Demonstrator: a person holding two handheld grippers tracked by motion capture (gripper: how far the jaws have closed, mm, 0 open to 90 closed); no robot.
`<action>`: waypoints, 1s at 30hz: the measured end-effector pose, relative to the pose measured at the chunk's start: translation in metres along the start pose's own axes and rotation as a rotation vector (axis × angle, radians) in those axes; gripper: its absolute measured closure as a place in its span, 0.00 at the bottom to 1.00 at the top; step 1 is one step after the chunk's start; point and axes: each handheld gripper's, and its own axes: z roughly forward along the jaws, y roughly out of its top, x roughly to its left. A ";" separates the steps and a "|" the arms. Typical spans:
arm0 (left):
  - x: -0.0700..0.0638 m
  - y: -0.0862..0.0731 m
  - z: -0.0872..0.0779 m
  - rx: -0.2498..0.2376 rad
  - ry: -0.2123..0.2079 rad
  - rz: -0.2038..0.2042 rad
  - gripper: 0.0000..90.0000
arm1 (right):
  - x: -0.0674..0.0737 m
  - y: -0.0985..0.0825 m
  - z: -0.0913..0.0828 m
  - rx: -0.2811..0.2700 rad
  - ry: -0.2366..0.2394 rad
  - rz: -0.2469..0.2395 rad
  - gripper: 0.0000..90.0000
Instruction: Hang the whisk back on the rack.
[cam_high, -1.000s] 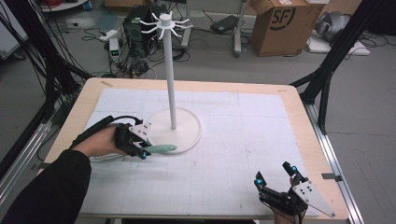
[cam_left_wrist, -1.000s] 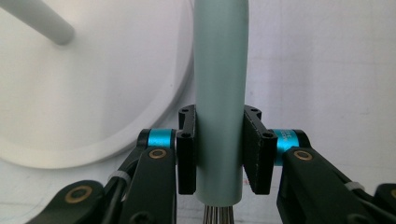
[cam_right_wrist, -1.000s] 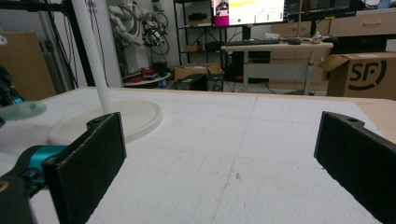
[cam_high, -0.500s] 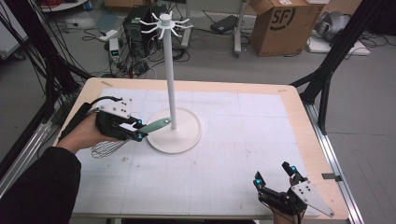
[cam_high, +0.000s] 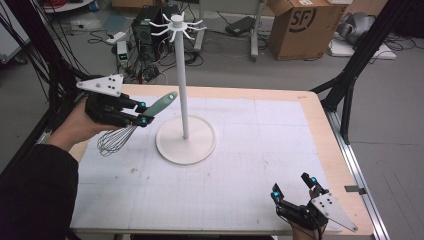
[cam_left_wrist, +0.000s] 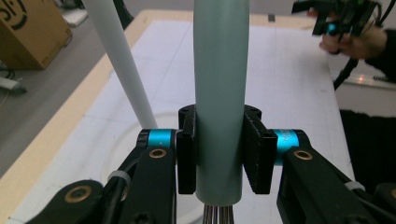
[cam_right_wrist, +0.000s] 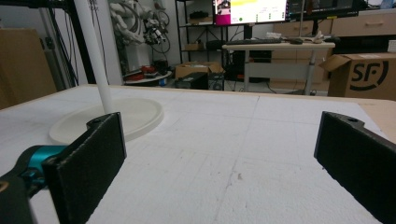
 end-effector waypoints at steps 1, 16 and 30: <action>0.000 0.004 -0.003 -0.012 0.000 -0.002 0.78 | 0.000 0.000 0.000 -0.001 0.001 -0.001 0.01; -0.003 0.050 -0.031 -0.100 0.019 0.005 0.78 | -0.001 0.001 0.000 -0.003 0.002 0.005 0.01; -0.001 0.069 -0.036 -0.142 0.018 -0.037 0.77 | -0.001 0.001 -0.001 -0.005 0.000 0.007 0.01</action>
